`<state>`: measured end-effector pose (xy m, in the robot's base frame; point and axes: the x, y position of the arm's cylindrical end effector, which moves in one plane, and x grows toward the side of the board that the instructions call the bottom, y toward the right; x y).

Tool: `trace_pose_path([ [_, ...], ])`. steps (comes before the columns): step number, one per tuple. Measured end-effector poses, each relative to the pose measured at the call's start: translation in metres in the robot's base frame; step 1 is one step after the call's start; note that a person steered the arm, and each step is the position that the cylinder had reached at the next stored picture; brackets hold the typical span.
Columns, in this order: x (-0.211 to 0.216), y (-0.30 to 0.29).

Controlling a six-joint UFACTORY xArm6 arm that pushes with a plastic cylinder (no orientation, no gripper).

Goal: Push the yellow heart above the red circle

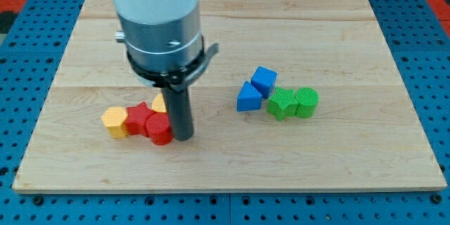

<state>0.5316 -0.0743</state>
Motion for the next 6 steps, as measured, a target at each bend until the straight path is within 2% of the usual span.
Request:
trace_pose_path([
  [1, -0.005, -0.023],
  [2, -0.005, 0.019],
  [3, -0.031, 0.03],
  [5, -0.048, -0.034],
  [6, -0.074, -0.022],
])
